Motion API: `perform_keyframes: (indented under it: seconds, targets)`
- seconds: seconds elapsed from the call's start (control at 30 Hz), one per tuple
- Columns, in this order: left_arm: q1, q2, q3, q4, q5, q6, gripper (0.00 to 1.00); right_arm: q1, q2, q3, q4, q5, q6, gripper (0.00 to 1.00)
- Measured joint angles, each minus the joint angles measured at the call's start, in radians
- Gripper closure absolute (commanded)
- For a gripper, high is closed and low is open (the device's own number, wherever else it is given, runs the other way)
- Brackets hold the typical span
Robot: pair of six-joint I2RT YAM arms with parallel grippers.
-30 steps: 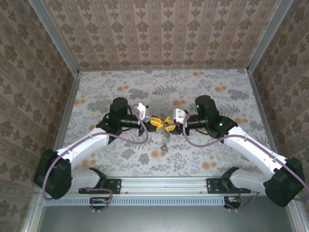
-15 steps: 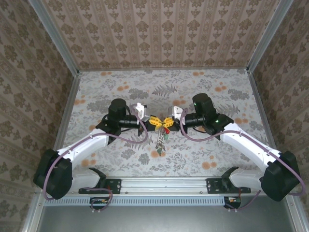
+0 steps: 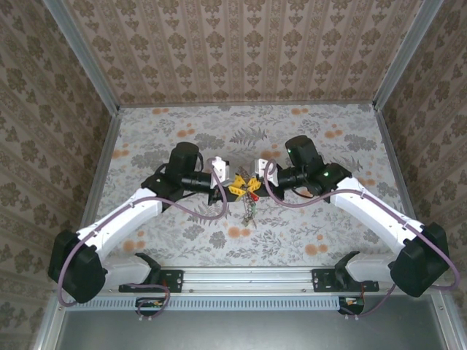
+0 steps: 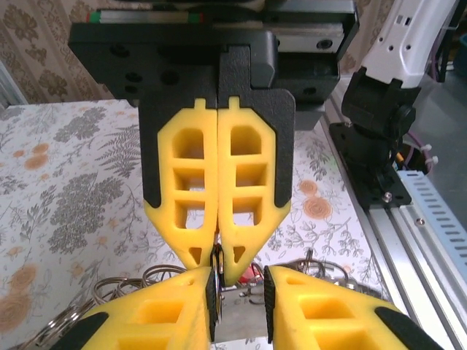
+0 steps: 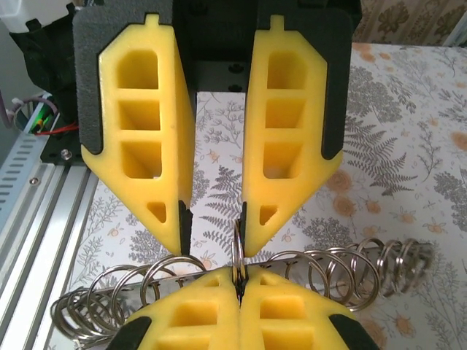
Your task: Put the keys on the keyring
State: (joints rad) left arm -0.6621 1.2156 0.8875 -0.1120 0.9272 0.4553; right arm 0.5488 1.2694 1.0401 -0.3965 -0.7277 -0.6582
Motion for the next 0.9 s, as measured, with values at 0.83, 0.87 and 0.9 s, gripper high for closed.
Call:
perform_keyframes:
  seconds: [0.83,0.87,0.9]
  targets:
    - [-0.024,-0.001,-0.076,0.161,-0.080,-0.147,1.00,-0.010,-0.033,-0.058,0.034,0.037,0.027,0.74]
    - [-0.023,-0.003,-0.079,0.174,-0.072,-0.152,1.00,-0.013,-0.036,-0.064,0.043,0.034,0.032,0.74]
    - [-0.022,-0.006,-0.084,0.194,-0.064,-0.161,1.00,-0.016,-0.040,-0.071,0.053,0.032,0.037,0.74]
